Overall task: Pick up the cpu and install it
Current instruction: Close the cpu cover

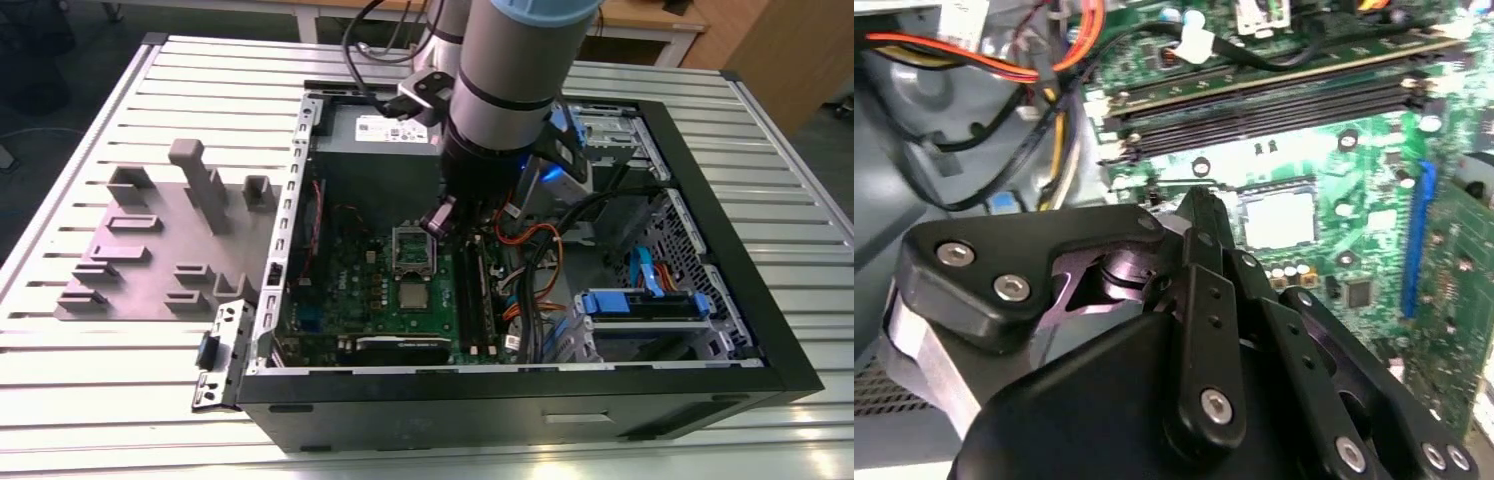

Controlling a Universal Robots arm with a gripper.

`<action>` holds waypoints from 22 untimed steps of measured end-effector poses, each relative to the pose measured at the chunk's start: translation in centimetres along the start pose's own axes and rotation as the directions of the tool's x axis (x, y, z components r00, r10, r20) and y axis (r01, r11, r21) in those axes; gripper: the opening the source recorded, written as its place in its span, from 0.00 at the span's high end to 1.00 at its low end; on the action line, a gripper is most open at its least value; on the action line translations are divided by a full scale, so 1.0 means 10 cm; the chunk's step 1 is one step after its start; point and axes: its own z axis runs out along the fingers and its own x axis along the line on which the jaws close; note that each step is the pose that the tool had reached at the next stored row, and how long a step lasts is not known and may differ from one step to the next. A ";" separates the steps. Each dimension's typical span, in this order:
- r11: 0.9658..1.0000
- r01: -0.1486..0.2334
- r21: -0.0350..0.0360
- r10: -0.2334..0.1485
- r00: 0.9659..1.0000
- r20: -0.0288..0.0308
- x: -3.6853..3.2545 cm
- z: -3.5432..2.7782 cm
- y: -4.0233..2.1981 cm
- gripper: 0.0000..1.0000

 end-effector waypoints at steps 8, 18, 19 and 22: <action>0.999 0.003 -0.045 -0.001 0.999 0.048 -0.004 0.057 -0.008 0.89; 0.999 0.004 -0.054 -0.001 0.998 0.058 -0.004 0.122 -0.012 0.89; 0.999 0.004 -0.054 -0.001 0.998 0.058 -0.004 0.122 -0.012 0.89; 0.999 0.004 -0.054 -0.001 0.998 0.058 -0.004 0.122 -0.012 0.89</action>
